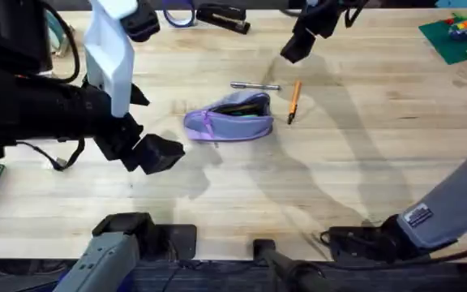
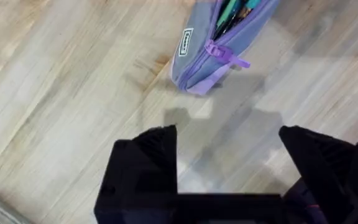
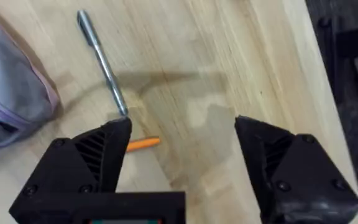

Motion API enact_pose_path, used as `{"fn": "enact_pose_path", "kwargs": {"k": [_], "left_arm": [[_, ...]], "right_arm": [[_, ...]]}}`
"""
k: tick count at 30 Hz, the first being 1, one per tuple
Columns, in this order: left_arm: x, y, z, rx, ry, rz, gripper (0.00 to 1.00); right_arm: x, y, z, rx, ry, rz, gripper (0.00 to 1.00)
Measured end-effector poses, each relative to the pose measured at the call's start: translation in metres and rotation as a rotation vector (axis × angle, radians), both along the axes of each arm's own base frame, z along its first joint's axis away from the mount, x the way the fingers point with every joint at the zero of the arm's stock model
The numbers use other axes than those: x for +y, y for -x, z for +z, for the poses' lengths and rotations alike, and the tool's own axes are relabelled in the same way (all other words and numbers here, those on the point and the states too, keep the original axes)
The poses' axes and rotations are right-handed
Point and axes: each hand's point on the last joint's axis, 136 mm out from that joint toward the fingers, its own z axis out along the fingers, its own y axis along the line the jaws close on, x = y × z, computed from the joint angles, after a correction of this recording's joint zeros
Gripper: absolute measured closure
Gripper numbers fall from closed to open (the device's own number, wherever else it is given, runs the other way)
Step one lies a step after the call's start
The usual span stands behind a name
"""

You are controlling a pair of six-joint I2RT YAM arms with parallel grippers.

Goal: Unzip the bag, pick up the pens from the table one at a time and place them inside, then zip the bag closed.

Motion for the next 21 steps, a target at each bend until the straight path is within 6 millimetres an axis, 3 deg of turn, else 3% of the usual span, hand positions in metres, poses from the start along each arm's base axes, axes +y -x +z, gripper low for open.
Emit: {"fn": "enact_pose_path", "kwargs": {"k": [10,21], "left_arm": [[0.0,0.0,0.0,0.0,0.0,0.0,0.008],[0.0,0.0,0.0,0.0,0.0,0.0,0.008]], "right_arm": [[0.007,-0.019,-0.038,-0.037,0.07,0.18,0.005],[0.022,-0.011,-0.078,0.047,0.077,0.249,0.005]]}}
